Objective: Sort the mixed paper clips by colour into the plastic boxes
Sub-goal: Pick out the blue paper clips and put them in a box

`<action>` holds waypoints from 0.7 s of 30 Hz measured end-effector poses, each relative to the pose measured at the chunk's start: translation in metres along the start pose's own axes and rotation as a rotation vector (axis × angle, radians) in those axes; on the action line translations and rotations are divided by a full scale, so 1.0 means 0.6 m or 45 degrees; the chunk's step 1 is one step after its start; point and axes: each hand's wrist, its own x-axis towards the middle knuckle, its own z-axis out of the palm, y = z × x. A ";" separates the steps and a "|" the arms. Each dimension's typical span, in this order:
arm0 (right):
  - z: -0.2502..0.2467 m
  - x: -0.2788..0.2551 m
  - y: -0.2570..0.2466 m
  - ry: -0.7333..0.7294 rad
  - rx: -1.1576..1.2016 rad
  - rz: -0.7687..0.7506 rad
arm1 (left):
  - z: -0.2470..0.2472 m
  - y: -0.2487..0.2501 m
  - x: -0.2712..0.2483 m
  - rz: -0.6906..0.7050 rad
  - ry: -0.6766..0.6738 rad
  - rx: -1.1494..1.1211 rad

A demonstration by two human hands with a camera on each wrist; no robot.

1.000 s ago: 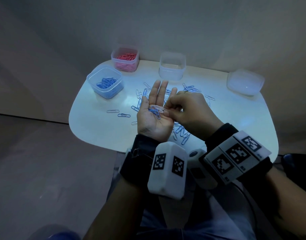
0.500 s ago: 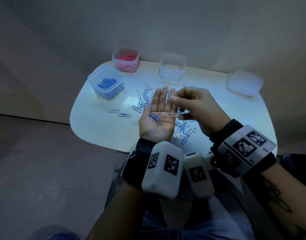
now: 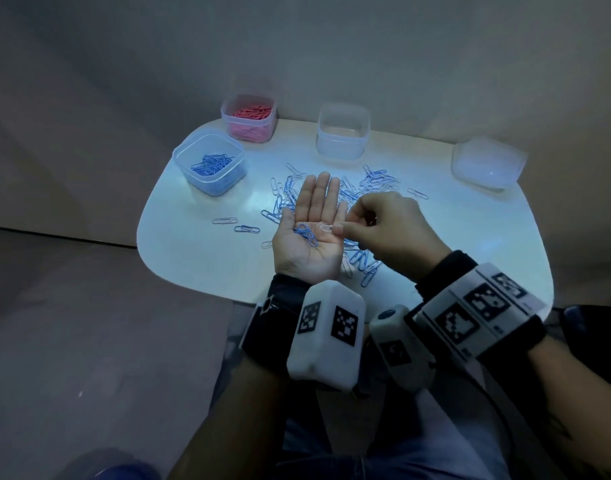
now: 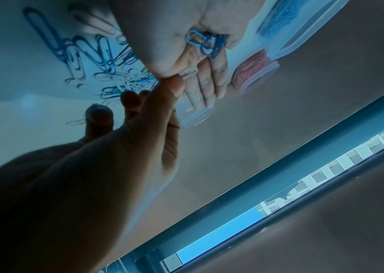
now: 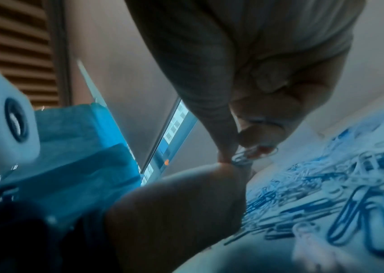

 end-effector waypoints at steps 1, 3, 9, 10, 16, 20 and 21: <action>0.002 0.000 -0.001 -0.020 -0.040 0.011 | -0.001 0.000 0.000 -0.003 0.002 0.008; -0.001 0.003 0.000 -0.075 -0.068 0.030 | 0.000 0.000 -0.002 0.001 0.003 -0.010; -0.003 0.001 -0.001 -0.106 -0.002 -0.002 | 0.007 -0.001 -0.004 0.025 -0.014 -0.053; -0.004 0.005 -0.001 -0.092 -0.019 0.000 | 0.006 0.000 -0.004 0.022 -0.012 -0.033; -0.037 0.048 0.020 0.058 -0.171 0.128 | -0.024 0.026 -0.004 0.058 -0.064 0.045; -0.045 0.023 0.035 -0.074 -0.334 0.039 | -0.047 0.080 -0.012 0.144 -0.118 0.029; -0.038 0.011 0.037 -0.138 -0.365 0.019 | -0.050 0.089 -0.015 0.153 -0.105 0.018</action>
